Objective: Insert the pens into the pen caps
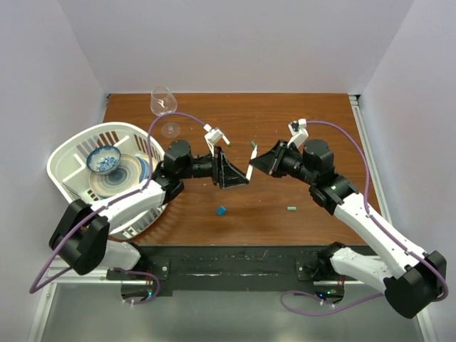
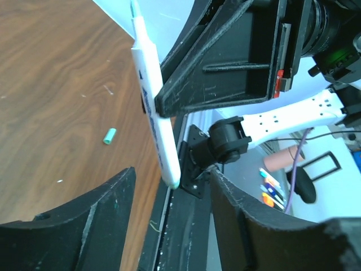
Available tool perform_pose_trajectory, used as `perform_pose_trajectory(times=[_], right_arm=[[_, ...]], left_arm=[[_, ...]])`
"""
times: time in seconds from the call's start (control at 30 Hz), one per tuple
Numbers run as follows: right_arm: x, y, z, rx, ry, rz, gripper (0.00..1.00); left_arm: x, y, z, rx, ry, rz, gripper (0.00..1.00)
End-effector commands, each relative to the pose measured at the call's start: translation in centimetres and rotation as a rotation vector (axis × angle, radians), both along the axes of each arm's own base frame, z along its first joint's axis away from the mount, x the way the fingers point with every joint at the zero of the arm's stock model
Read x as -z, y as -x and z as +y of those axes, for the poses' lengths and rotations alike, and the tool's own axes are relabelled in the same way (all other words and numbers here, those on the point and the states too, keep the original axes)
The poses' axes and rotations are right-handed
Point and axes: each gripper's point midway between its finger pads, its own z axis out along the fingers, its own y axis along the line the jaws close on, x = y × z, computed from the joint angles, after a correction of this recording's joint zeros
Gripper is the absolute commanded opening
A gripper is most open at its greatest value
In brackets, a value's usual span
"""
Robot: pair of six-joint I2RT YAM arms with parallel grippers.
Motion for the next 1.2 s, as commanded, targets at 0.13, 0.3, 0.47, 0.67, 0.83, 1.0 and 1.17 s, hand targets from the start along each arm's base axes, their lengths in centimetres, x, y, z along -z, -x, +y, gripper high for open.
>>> perform_pose_trajectory(times=[0.13,0.3,0.47,0.67,0.83,1.0,1.17], right_arm=[[-1.8,0.5,1.1,-0.039,-0.073,-0.042,0.00],[-1.3,1.0,1.7,-0.071,-0.072,-0.026,0.00],[-1.5,1.4,1.9,-0.086,-0.077,-0.025,0.02],[-1.9,1.9,-0.1,-0.019,0.001,-0.005,0.50],[3.1,2.2,-5.8,0.189,0.310,0.154,0.53],[7.1,1.8,-10.4,0.516,0.355,0.333,0.53],[10.7,2.6,-13.5,0.823,0.345,0.553,0.50]], left_arm=[[-3.0,-0.3,-1.5,0.064,0.083,-0.076,0.56],[-2.7,-0.6,-1.8,0.070,0.082,-0.066,0.49],[-3.1,-1.0,-1.6,0.043,0.084,-0.075,0.06],[-3.3,-2.2,-0.5,-0.072,0.008,-0.127,0.00],[-3.4,-3.8,3.1,-0.265,-0.193,-0.215,0.00],[-4.1,-4.2,7.3,-0.457,-0.283,-0.282,0.00],[-4.6,-3.4,10.2,-0.555,-0.299,-0.349,0.00]])
